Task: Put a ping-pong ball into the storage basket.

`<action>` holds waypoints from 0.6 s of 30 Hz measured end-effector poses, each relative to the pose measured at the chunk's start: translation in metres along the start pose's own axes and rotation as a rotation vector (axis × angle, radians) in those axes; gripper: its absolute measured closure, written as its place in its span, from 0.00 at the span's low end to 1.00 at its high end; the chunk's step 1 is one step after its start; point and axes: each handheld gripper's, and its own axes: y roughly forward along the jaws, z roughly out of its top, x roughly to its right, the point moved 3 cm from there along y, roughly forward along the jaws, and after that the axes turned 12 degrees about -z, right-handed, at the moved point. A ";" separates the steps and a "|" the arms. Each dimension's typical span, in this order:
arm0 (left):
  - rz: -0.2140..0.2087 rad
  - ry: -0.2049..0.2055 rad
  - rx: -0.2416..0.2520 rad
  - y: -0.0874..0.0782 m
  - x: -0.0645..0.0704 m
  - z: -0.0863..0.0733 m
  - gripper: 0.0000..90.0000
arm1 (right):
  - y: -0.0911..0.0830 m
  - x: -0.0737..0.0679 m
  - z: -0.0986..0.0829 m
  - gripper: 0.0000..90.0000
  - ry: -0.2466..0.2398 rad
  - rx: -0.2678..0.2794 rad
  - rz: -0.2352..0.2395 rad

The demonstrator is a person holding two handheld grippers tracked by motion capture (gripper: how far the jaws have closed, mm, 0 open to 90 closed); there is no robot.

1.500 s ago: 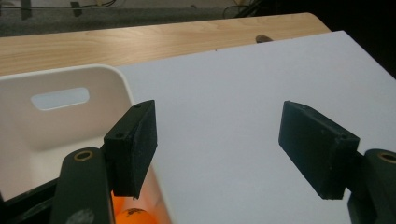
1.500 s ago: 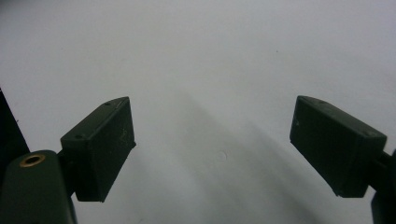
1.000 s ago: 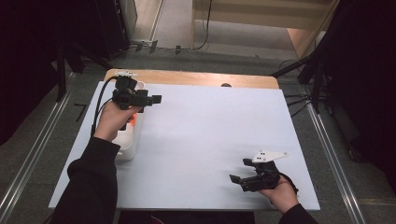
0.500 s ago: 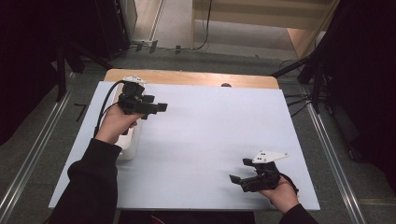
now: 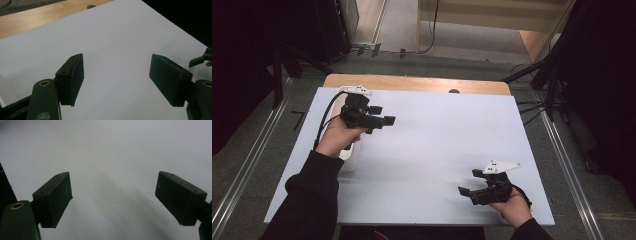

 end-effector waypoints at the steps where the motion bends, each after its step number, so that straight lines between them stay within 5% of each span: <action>1: -0.001 0.002 -0.002 0.000 0.002 0.000 0.31 | 0.000 0.000 0.000 0.14 0.003 -0.001 0.000; 5: 0.002 0.032 0.007 -0.002 0.006 -0.003 0.31 | 0.000 0.001 0.000 0.14 -0.001 0.005 0.000; 18: -0.029 0.034 -0.011 0.002 0.016 -0.020 0.31 | 0.000 0.001 0.000 0.14 0.003 -0.003 0.000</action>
